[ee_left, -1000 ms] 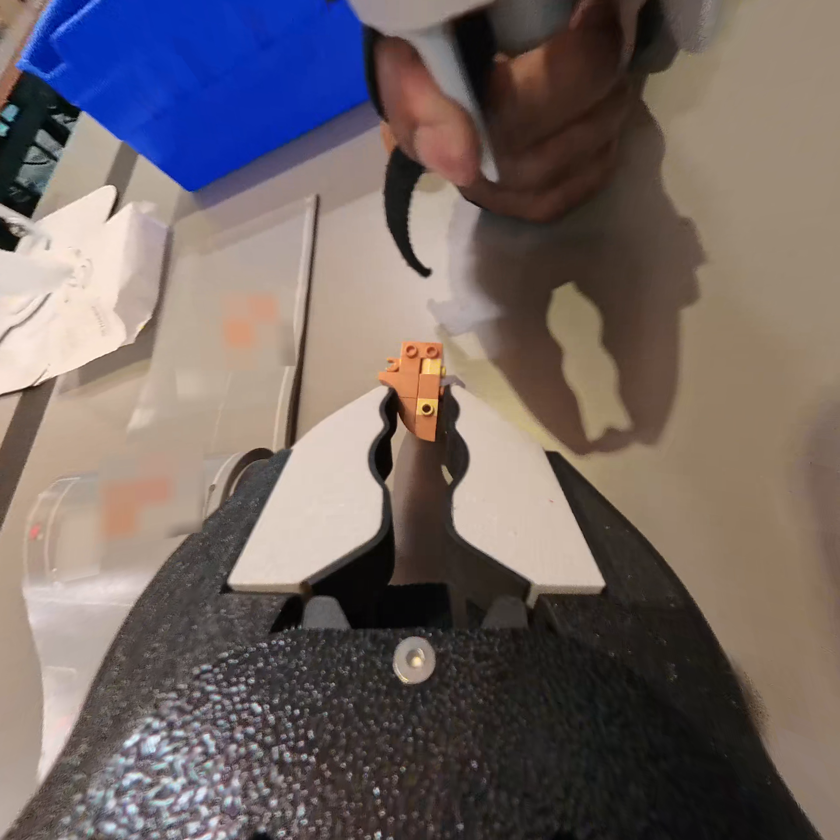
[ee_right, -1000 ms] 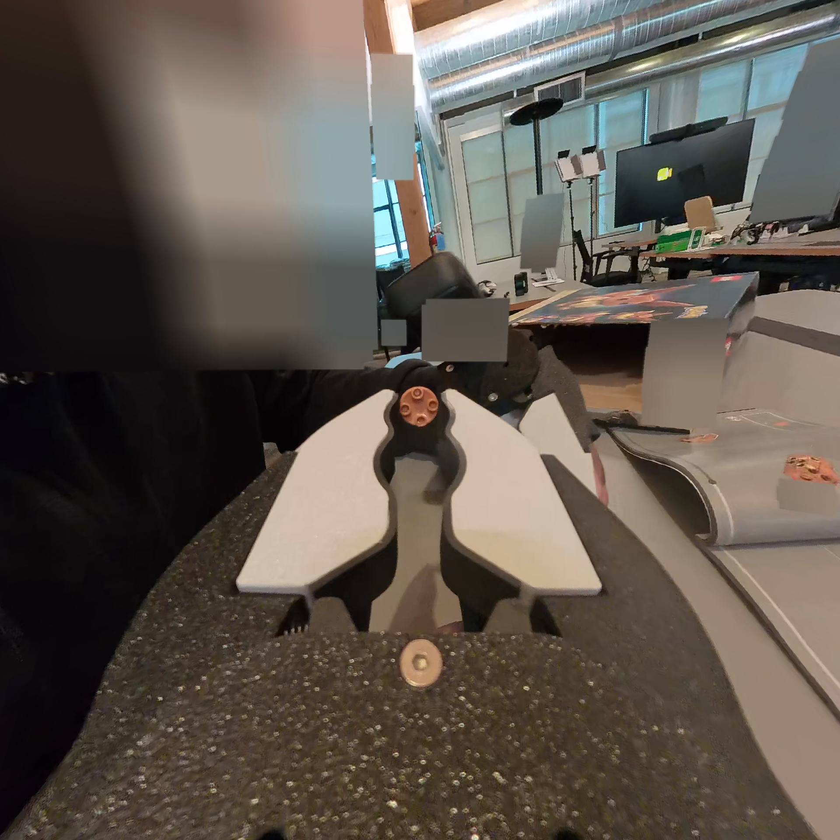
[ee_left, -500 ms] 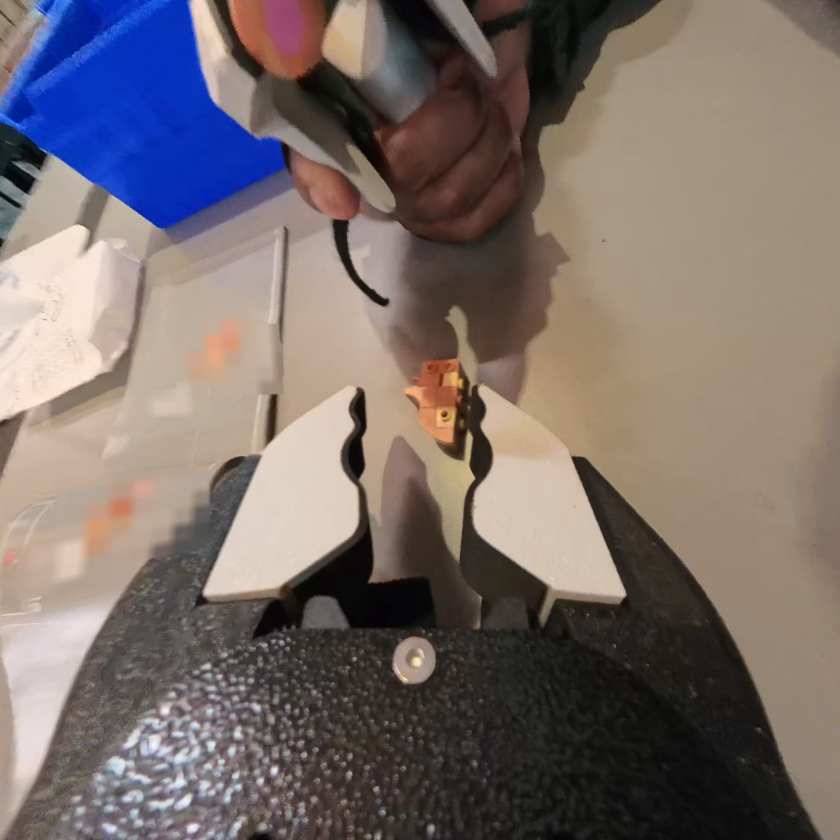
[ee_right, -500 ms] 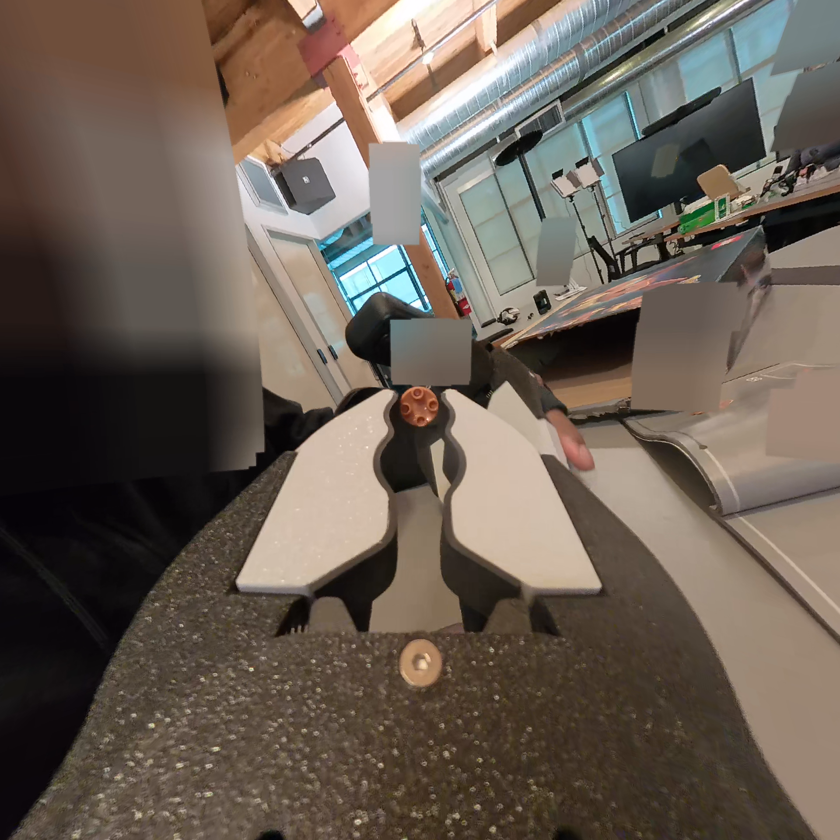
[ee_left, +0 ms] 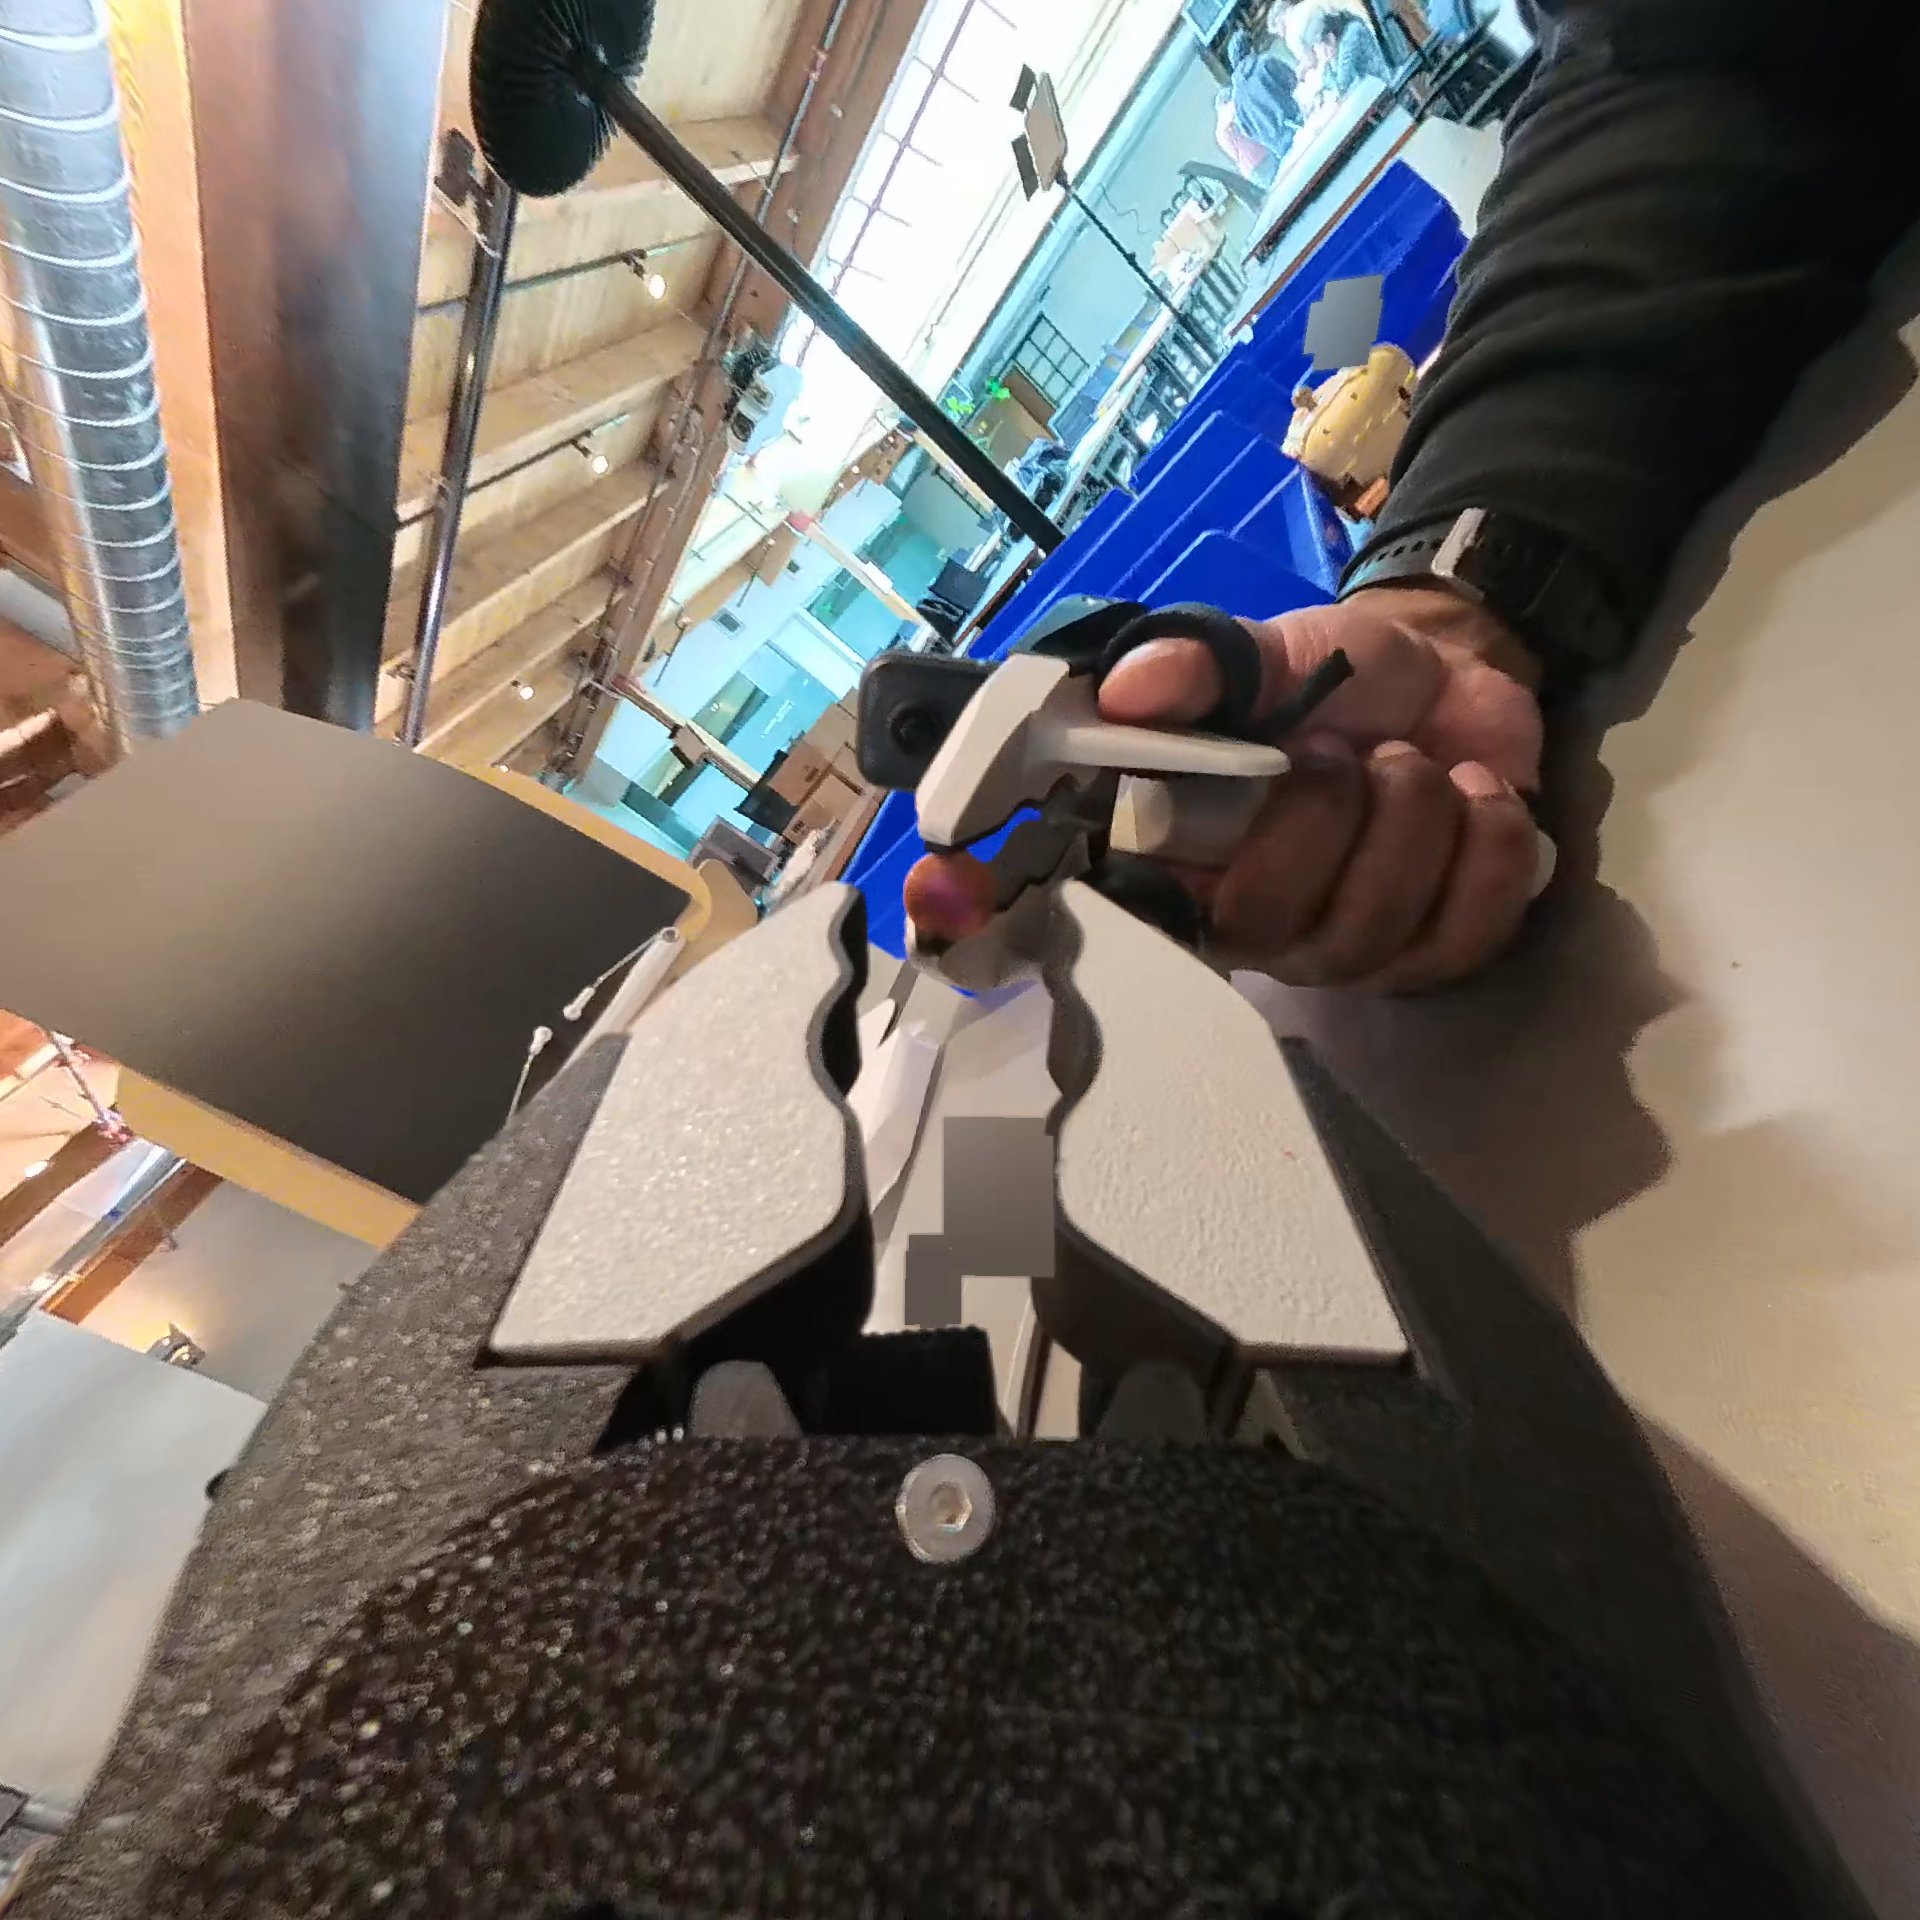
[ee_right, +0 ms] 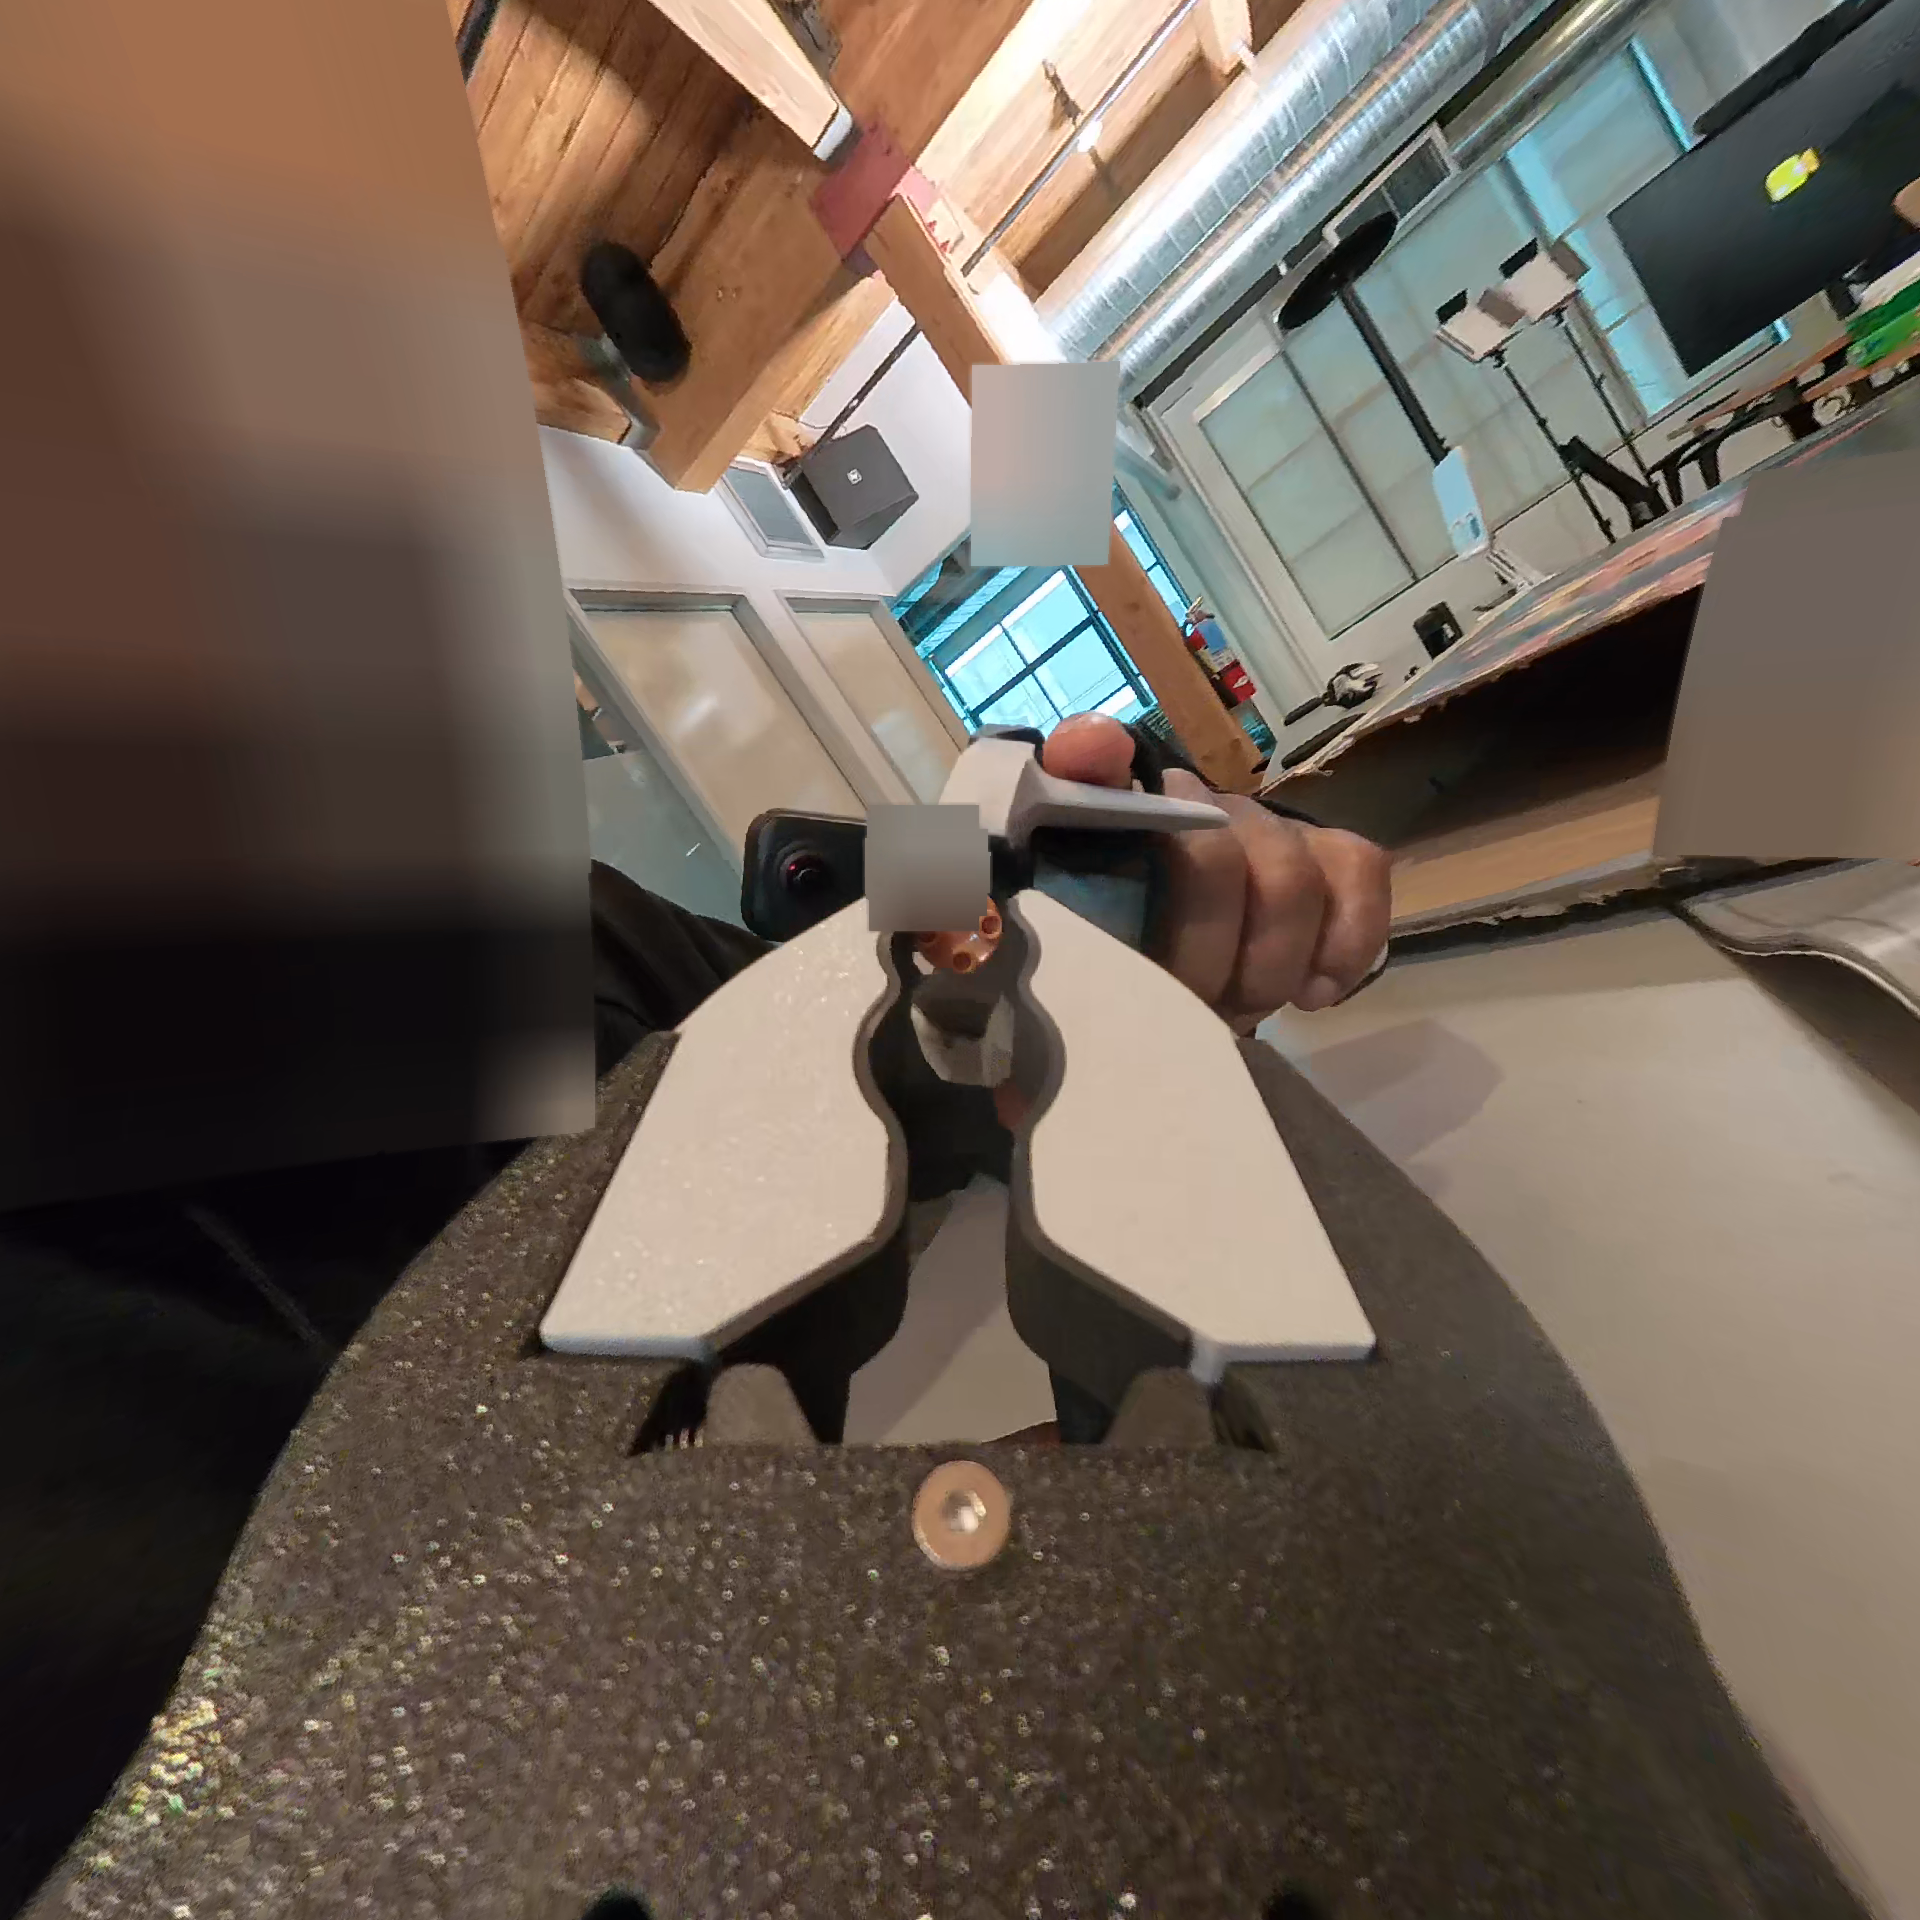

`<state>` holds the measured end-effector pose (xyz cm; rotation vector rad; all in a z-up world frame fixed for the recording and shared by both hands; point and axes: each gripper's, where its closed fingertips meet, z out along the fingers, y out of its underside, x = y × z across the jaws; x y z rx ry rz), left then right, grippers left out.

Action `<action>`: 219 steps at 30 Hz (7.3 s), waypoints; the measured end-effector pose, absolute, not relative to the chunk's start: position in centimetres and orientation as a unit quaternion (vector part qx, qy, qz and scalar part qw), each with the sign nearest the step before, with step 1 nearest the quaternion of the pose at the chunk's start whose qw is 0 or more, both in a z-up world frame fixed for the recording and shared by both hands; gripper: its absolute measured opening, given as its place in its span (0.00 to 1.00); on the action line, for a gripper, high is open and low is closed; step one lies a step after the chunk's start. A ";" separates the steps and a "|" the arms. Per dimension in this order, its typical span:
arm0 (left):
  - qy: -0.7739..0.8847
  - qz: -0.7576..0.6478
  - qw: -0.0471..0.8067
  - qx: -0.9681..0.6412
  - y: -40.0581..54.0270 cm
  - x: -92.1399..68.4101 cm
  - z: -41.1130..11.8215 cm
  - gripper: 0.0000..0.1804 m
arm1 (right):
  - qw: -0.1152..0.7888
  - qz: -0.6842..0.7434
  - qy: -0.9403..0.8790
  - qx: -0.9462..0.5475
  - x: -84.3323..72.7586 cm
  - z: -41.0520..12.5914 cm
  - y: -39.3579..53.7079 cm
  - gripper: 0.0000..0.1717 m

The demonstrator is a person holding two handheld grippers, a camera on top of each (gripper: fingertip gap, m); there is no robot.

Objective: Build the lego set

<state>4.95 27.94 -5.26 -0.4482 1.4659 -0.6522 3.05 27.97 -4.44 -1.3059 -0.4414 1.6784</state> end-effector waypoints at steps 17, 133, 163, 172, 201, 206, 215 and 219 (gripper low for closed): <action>0.713 -0.372 0.554 -0.216 26.4 3.7 -6.5 0.09 | 0.476 0.614 -0.256 -0.575 1.8 -5.7 27.0 0.09; 0.740 -0.175 0.591 -0.270 28.3 6.7 -11.1 0.09 | 0.457 0.341 -0.208 -0.795 4.5 -11.1 28.8 0.13; 0.741 -0.259 0.540 -0.302 28.4 6.0 -11.1 0.17 | 0.484 0.386 -0.184 -0.764 5.2 -10.2 29.4 0.09; 0.789 -0.308 0.343 -0.407 30.4 3.2 -15.6 0.23 | 0.493 0.391 -0.183 -0.756 5.6 -10.6 29.7 0.09; 0.691 -0.459 0.285 -0.480 30.6 4.0 -13.3 0.12 | 0.522 0.399 -0.200 -0.726 5.4 -9.7 29.4 0.09; 0.660 -0.517 0.297 -0.457 30.4 4.0 -11.3 0.11 | 0.536 0.383 -0.213 -0.721 5.2 -9.5 29.1 0.09; 0.663 -0.521 0.300 -0.445 30.1 4.0 -11.1 0.11 | 0.544 0.371 -0.228 -0.717 4.9 -9.5 28.7 0.09; 0.672 -0.511 0.306 -0.441 29.9 4.1 -11.4 0.11 | 0.540 0.373 -0.222 -0.721 5.0 -9.7 28.8 0.09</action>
